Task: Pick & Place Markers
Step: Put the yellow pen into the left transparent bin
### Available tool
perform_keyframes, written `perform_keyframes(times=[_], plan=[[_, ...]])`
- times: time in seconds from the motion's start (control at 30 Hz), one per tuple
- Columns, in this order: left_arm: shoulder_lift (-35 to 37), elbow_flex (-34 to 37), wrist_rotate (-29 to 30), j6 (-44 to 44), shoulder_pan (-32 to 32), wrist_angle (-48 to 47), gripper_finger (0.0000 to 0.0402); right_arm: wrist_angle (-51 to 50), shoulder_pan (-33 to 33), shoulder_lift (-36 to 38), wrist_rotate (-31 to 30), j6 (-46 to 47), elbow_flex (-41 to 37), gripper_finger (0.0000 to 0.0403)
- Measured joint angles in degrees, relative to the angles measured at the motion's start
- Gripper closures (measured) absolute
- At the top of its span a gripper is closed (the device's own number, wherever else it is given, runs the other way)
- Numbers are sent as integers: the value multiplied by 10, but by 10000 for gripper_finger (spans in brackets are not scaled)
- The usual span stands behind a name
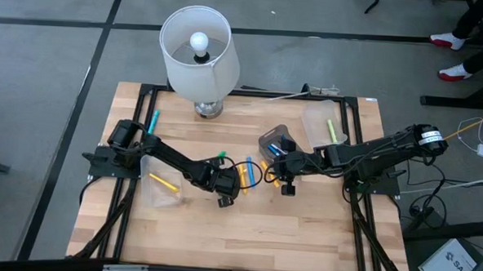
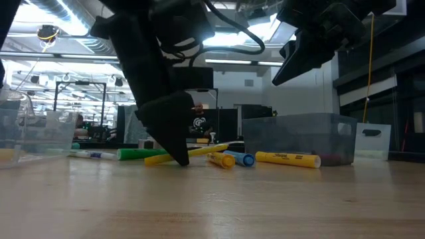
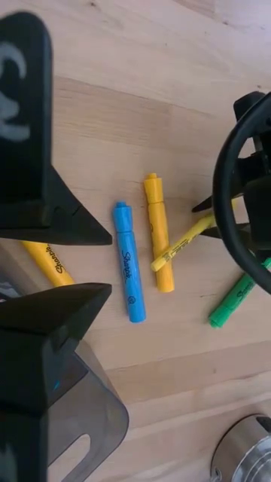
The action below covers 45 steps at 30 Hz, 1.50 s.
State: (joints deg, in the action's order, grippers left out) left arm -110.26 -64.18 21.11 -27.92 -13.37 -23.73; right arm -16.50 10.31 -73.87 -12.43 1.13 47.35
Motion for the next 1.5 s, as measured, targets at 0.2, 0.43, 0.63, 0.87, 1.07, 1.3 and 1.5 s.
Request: perform_keyframes(times=[0.2, 0.43, 0.63, 0.87, 1.07, 1.3, 1.5], plan=[[0, 0, -3, 1, 0, 0, 361, 0, 0, 0, 0, 0, 0, 312], [-1, 1, 7, 9, 0, -1, 359, 0, 0, 0, 0, 1, 0, 312], [17, 5, 32, 35, 1, -39, 360, 0, 0, 0, 0, 0, 0, 312], [76, 4, 71, 36, 9, -98, 357, 0, 0, 0, 0, -1, 0, 312], [136, 3, 122, 37, 15, -149, 363, 0, 0, 0, 0, -1, 0, 312], [202, 3, 170, 32, 26, -190, 358, 0, 0, 0, 0, -1, 0, 312], [263, 3, 208, 35, 35, -211, 364, -1, 0, 0, 0, -1, 0, 312]])
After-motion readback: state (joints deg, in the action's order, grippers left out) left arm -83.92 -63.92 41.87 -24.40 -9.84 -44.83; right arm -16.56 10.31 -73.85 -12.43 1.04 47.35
